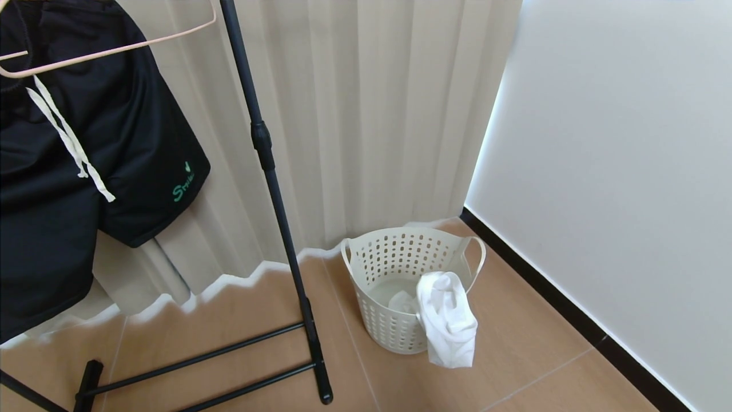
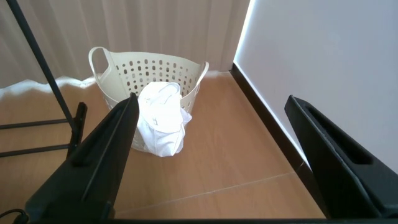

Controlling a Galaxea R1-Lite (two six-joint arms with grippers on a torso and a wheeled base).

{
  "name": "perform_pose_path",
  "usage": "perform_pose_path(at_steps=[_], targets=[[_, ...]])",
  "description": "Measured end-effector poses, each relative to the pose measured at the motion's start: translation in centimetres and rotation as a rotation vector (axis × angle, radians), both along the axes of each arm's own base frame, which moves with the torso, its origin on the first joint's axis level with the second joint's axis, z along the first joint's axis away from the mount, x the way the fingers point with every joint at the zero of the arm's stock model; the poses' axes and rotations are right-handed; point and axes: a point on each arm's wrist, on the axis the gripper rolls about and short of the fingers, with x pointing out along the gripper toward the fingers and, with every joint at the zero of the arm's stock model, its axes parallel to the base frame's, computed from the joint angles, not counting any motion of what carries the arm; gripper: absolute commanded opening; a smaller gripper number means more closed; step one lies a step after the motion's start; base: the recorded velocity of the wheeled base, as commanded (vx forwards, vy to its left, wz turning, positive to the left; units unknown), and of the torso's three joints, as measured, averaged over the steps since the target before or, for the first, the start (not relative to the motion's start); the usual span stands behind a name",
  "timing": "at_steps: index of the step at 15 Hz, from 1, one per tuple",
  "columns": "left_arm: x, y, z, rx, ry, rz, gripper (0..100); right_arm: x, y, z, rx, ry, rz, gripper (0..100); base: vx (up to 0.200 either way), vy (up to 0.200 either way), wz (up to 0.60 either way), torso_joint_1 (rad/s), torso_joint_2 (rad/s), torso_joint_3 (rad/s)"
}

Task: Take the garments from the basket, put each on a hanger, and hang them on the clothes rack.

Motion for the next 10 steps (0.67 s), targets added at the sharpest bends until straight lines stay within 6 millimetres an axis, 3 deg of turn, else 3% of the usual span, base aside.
perform_pose_path(at_steps=[10], targets=[[0.00,0.00,-0.01,-0.001,0.001,0.000,100,0.00,0.00,0.01,0.007,0.000,-0.002,100,0.000,0.000,0.00,0.002,0.00,-0.182]])
